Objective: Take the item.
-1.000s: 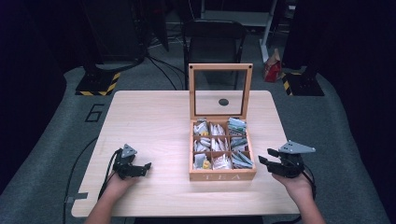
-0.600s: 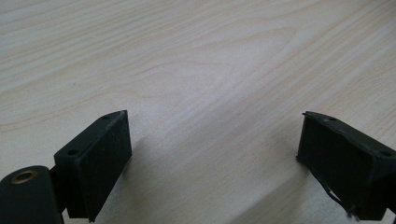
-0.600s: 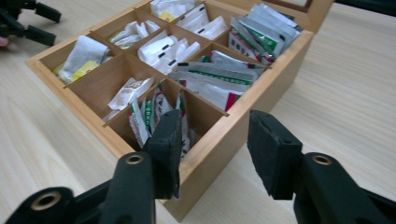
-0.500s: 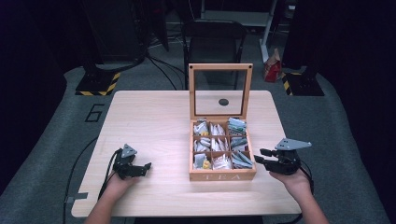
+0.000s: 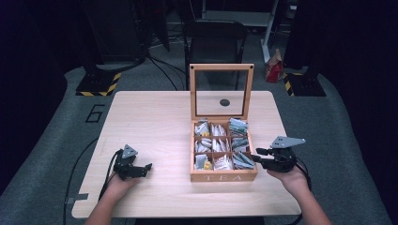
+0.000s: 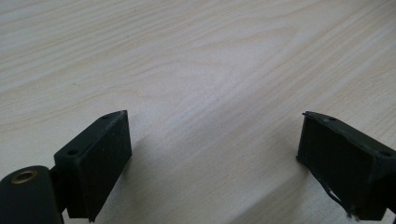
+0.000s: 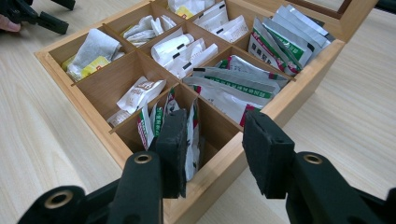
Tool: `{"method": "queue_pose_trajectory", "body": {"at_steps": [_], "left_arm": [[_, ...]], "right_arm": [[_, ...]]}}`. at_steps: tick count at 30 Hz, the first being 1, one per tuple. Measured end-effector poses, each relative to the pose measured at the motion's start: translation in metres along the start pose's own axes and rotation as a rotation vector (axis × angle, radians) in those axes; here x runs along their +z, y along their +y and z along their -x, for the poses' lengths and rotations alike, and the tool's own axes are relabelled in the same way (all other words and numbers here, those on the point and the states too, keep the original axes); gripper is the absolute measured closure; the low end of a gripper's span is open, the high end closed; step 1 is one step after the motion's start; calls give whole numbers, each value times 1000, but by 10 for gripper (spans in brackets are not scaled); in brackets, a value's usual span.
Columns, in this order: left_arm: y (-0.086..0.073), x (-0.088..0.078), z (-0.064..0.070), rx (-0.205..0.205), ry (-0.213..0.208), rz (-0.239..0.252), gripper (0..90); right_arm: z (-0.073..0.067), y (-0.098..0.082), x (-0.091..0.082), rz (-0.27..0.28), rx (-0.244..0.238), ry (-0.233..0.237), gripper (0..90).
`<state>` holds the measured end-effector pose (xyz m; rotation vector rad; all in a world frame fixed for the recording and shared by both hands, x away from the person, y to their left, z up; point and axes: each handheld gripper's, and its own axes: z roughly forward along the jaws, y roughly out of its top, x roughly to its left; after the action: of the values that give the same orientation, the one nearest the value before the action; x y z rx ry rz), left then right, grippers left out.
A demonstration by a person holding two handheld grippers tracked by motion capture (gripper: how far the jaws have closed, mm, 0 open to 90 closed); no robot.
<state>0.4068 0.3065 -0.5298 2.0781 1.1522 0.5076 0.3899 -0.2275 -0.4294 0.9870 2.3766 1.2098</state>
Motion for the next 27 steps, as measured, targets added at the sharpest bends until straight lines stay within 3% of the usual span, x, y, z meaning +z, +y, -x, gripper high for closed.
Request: {"method": "queue_pose_trajectory", "body": {"at_steps": [6, 14, 21, 27], "left_arm": [[0, 0, 0, -1, -2, -2, 94], [0, 0, 0, -2, -3, -3, 94], [0, 0, 0, -1, -1, -2, 94], [0, 0, 0, -4, -3, -5, 94]], "right_arm": [[-1, 2, 7, -16, -16, 5, 631], [-2, 4, 14, -17, -24, 45, 619], [-1, 3, 18, -39, -37, 59, 710], [2, 2, 22, -56, -21, 68, 727]]}}
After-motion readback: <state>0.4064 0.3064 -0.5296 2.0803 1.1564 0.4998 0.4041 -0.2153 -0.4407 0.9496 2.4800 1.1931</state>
